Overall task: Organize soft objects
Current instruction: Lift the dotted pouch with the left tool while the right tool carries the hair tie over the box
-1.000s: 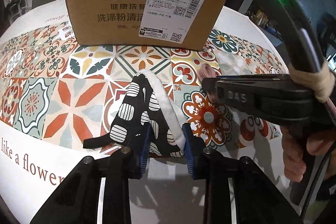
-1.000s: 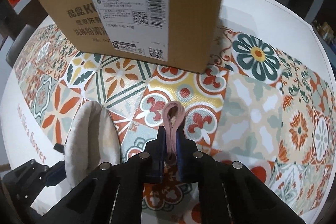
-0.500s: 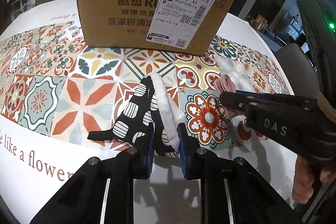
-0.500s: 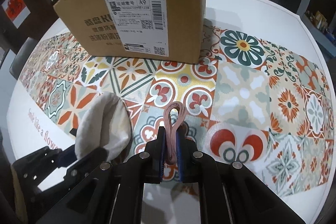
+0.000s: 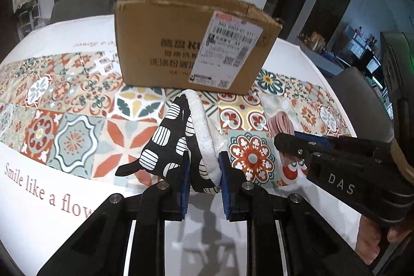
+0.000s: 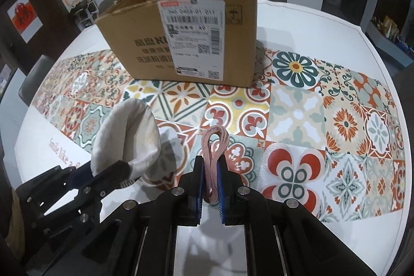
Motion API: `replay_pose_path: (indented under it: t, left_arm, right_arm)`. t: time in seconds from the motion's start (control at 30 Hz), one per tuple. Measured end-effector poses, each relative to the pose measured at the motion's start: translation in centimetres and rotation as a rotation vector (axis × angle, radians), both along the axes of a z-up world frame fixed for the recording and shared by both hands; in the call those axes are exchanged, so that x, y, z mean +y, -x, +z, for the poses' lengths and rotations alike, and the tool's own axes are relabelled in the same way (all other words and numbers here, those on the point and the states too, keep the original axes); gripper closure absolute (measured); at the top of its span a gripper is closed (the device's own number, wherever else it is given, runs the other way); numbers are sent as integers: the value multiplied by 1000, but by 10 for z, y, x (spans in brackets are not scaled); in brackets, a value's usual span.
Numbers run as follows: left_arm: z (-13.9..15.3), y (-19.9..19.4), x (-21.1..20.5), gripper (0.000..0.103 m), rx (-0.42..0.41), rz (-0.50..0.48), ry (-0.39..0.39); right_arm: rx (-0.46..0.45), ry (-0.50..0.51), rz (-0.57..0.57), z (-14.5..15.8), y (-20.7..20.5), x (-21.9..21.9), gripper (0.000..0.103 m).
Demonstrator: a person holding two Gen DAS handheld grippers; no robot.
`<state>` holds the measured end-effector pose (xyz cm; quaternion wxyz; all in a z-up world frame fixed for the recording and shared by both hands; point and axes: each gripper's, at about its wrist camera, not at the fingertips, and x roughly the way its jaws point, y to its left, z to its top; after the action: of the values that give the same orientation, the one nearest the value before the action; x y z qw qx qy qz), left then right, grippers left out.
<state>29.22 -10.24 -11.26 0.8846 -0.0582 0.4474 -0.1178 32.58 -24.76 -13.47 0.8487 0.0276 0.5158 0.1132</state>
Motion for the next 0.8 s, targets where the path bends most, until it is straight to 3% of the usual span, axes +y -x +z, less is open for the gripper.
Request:
replay_pose_path:
  t: [0.8]
  left_arm:
    - [88, 20, 39, 82, -228, -39, 26]
  right_arm:
    - [-214, -71, -56, 89, 33, 28, 92]
